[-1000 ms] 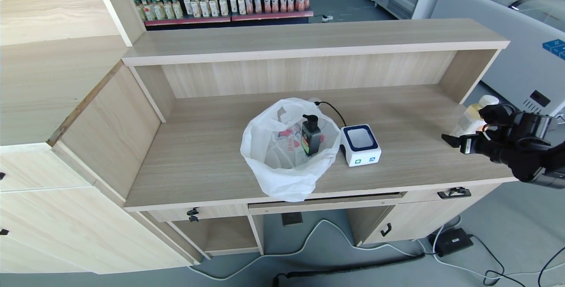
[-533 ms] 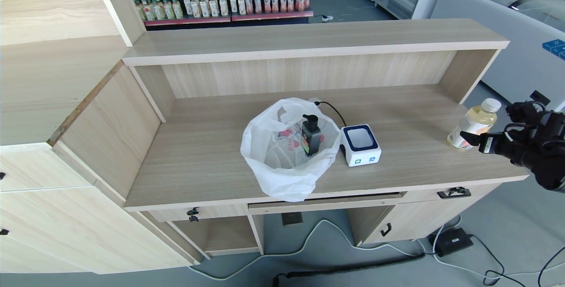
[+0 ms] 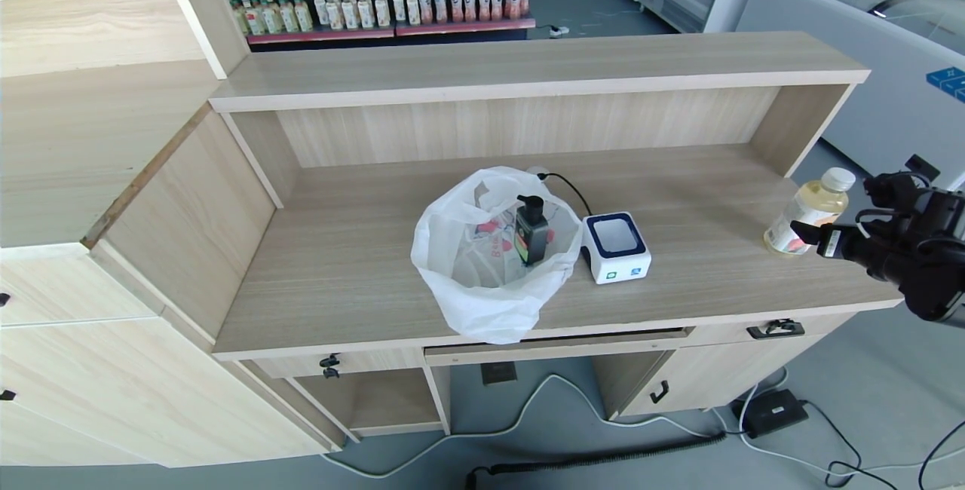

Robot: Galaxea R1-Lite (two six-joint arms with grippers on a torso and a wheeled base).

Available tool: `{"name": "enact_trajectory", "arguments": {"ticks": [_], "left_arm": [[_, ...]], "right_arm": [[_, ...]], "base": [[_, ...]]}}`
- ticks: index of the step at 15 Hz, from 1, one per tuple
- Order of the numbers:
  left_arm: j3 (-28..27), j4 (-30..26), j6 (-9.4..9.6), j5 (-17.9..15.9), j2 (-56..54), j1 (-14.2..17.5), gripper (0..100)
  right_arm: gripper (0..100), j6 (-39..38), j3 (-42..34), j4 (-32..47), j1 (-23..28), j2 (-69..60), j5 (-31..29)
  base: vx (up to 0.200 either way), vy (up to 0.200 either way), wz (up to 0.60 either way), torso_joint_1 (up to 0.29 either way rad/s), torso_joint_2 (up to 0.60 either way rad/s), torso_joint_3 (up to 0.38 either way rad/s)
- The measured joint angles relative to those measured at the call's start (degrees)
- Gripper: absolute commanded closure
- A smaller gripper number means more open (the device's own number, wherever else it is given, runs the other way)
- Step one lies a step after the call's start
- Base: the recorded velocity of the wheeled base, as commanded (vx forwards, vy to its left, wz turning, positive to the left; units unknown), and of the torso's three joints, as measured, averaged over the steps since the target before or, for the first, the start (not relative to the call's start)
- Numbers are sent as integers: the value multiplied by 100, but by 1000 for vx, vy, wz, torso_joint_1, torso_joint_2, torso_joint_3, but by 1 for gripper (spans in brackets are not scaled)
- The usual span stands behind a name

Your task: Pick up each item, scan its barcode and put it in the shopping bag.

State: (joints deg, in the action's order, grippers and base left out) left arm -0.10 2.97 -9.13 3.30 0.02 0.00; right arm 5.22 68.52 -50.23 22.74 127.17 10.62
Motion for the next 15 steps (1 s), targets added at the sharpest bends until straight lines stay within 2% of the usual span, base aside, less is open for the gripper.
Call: {"name": "enact_trajectory", "arguments": {"ticks": [5,15], "left_arm": [[0,0,2,0,0,0,0],[0,0,0,2,0,0,0]], "right_arm": [[0,148,388,61,-89,367,-572],[0,127,1124,288,-243,761,-550]], "base": [[0,0,0,0,0,0],[0,0,0,0,0,0]]}}
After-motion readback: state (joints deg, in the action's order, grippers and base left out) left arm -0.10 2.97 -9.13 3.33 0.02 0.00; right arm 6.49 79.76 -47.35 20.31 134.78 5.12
